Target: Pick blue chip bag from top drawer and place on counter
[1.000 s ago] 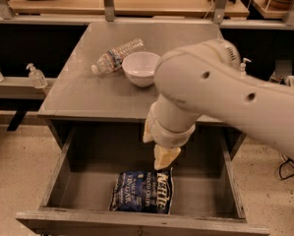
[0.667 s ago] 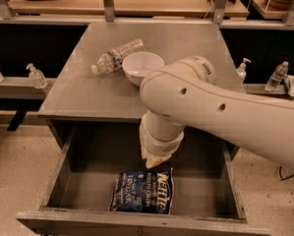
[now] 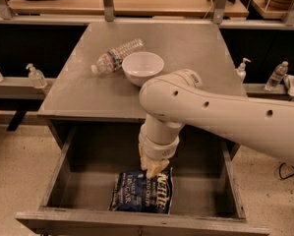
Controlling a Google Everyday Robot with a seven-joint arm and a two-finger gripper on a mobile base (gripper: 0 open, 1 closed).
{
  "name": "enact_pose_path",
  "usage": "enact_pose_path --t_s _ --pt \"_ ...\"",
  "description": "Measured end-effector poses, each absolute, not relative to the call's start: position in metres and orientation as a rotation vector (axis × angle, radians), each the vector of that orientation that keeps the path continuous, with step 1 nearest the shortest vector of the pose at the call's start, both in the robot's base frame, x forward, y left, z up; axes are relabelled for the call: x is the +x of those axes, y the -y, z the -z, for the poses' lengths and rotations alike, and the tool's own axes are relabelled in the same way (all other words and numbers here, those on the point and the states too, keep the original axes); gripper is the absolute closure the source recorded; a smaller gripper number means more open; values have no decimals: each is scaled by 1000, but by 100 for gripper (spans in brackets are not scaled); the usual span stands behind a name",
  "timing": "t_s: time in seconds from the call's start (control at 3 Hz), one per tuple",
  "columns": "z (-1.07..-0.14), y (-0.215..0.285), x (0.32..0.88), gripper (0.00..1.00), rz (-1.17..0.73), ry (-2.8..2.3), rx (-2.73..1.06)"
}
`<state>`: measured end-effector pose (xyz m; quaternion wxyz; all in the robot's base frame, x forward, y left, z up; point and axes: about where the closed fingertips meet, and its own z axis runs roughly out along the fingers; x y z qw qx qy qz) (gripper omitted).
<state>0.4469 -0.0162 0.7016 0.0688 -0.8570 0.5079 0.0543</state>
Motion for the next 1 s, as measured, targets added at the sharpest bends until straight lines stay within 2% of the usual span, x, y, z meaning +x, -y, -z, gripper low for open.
enact_pose_path --t_s 0.67,1.0 --pt "-671 5 433 61 -338 -1462 -2676" --pt "-664 -1 431 51 -383 -1424 -2675"
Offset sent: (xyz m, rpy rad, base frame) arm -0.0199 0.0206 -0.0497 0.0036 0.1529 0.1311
